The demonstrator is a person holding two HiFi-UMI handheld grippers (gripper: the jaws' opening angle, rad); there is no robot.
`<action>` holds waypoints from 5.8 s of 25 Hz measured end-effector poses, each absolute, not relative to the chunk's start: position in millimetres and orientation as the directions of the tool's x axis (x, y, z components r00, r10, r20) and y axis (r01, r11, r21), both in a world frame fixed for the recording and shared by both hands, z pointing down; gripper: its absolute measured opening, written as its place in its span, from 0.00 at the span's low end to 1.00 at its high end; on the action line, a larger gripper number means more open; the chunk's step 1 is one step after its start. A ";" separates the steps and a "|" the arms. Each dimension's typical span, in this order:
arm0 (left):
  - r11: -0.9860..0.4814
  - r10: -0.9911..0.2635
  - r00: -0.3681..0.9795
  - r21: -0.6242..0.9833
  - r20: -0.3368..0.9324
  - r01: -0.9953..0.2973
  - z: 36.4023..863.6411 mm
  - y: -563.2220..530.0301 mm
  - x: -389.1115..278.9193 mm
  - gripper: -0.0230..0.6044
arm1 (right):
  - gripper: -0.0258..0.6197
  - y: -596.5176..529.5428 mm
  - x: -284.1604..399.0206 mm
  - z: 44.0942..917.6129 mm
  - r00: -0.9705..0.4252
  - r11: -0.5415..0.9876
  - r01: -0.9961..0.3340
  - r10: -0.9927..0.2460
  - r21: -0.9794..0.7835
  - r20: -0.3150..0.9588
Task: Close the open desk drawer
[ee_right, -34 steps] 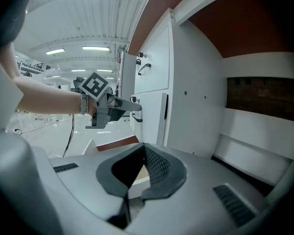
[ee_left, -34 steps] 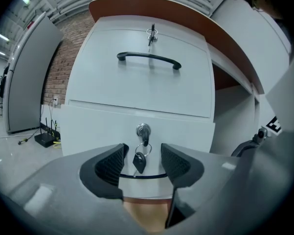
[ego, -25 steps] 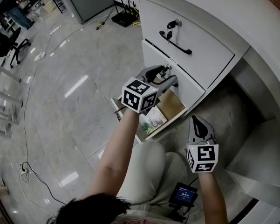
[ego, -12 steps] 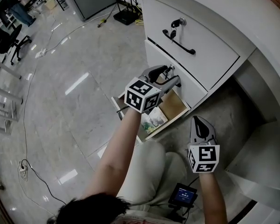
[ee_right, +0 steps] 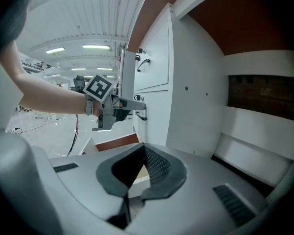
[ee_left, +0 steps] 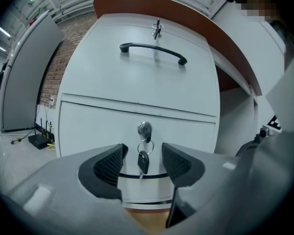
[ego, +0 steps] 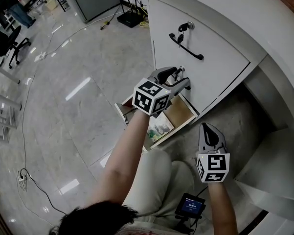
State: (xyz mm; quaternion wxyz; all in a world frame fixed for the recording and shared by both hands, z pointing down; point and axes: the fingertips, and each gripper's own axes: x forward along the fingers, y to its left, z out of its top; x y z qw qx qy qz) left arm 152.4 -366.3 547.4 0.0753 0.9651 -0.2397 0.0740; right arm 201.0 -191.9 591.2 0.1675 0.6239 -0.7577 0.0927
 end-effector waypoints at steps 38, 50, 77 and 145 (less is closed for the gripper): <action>-0.804 -0.594 0.805 -0.024 0.003 -0.594 450.0 -245.8 22.5 0.05 | 0.06 -144.0 146.1 515.9 -0.166 0.185 -0.981 -0.954 0.054 0.250; -0.805 -0.584 0.803 -0.041 -0.116 -0.592 418.4 -193.4 -12.2 0.04 | 0.06 -142.9 115.3 504.8 -0.222 0.247 -0.965 -0.949 0.090 0.224; -0.794 -0.603 0.791 0.012 0.107 -0.607 584.3 -200.3 -81.1 0.19 | 0.06 -171.0 64.4 606.0 -0.397 0.455 -0.885 -0.849 0.100 0.348; -0.899 -0.402 0.861 0.043 0.311 -0.436 743.5 -240.2 -65.6 0.45 | 0.06 -175.5 83.7 719.6 -0.398 0.487 -0.872 -0.759 0.044 0.516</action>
